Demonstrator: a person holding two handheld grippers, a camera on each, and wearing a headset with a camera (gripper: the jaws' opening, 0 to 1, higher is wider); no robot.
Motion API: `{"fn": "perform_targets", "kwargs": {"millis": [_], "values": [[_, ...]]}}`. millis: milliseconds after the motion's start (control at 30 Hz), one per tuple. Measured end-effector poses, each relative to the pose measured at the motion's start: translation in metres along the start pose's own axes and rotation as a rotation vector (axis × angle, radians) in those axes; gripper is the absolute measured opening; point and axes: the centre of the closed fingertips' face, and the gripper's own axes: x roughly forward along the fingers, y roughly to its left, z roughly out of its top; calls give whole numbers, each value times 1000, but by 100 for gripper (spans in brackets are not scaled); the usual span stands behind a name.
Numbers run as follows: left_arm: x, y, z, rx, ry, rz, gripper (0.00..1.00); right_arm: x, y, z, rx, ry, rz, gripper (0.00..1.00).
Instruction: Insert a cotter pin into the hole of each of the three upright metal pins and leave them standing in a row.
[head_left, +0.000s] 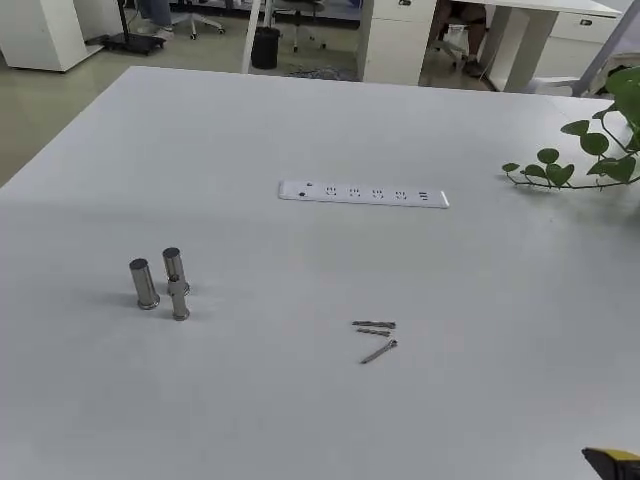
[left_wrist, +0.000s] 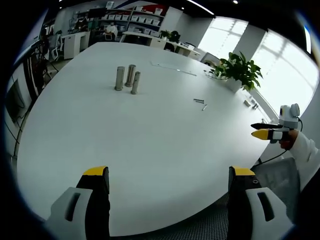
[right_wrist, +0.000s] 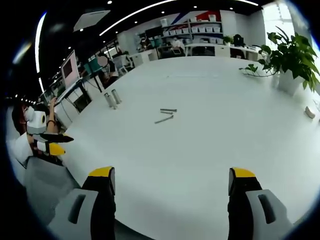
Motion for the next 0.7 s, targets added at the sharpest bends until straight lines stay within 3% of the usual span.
{"fn": "perform_targets", "kwargs": {"millis": [200, 333, 700], "values": [[-1, -3, 2, 5, -7, -18, 99, 1, 1, 0, -2, 8, 2, 94], [1, -5, -4, 68, 42, -24, 99, 2, 2, -1, -12, 16, -3, 96], [5, -9, -3, 98, 57, -46, 99, -1, 4, -2, -50, 37, -23, 98]]}}
